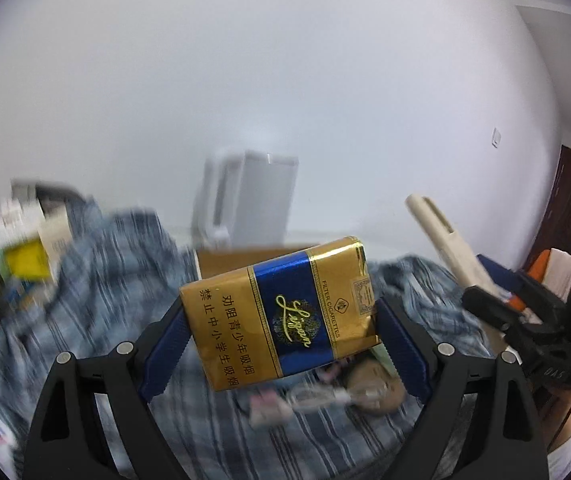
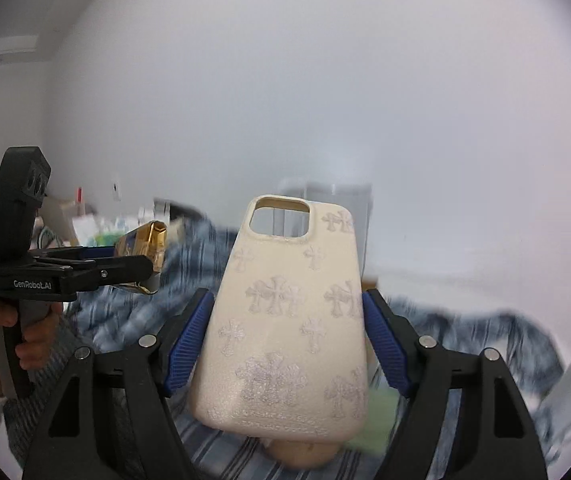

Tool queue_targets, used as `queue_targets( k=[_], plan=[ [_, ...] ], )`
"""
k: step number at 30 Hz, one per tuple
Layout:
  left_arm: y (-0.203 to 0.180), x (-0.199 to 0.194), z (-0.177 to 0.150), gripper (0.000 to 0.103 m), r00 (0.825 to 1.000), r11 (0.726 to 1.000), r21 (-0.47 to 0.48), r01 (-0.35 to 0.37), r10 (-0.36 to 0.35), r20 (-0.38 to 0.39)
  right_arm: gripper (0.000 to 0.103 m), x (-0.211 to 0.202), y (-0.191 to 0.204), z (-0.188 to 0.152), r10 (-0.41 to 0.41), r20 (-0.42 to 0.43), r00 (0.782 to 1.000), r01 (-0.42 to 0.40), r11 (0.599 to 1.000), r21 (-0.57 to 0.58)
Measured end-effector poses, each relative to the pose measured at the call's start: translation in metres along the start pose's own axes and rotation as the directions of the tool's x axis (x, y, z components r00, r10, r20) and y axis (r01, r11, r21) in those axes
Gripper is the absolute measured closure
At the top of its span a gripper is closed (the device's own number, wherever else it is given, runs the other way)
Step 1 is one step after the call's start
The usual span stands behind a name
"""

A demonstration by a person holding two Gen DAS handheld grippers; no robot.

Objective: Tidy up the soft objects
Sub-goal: 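Carry the cigarette pack with the left gripper while the right gripper carries the phone case into the box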

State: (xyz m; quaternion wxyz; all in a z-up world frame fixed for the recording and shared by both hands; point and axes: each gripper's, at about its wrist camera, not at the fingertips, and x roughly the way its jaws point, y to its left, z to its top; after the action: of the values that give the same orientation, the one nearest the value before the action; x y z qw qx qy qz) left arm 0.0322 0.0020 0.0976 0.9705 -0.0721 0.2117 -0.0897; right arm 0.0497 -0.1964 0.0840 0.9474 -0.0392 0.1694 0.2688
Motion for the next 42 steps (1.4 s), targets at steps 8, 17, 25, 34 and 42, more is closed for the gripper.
queue_targets(
  k=[8,17,25,34,42],
  plan=[
    [-0.014,-0.012,0.073,0.012,0.988,0.997,0.062,-0.047,0.037,0.148,0.029,0.001,-0.016,0.065,-0.007,0.184,0.983,0.016,0.999,-0.047],
    [-0.026,0.036,0.127,0.012,0.977,0.985,0.118,-0.123,0.099,0.186,0.029,0.037,-0.036,0.126,-0.028,0.281,0.959,0.032,0.999,-0.009],
    [0.001,0.100,0.106,0.012,0.990,0.988,0.085,-0.132,0.126,0.070,0.029,0.087,-0.046,0.115,-0.030,0.243,0.970,0.014,0.998,0.068],
    [0.022,0.175,0.071,0.012,0.981,0.983,0.087,-0.161,0.169,-0.096,0.029,0.161,-0.038,0.075,-0.022,0.101,0.995,0.015,0.998,0.065],
    [0.024,0.201,0.044,0.012,0.971,0.980,0.105,-0.170,0.184,-0.152,0.028,0.192,-0.030,0.070,-0.027,0.014,1.000,0.026,0.997,0.078]
  ],
)
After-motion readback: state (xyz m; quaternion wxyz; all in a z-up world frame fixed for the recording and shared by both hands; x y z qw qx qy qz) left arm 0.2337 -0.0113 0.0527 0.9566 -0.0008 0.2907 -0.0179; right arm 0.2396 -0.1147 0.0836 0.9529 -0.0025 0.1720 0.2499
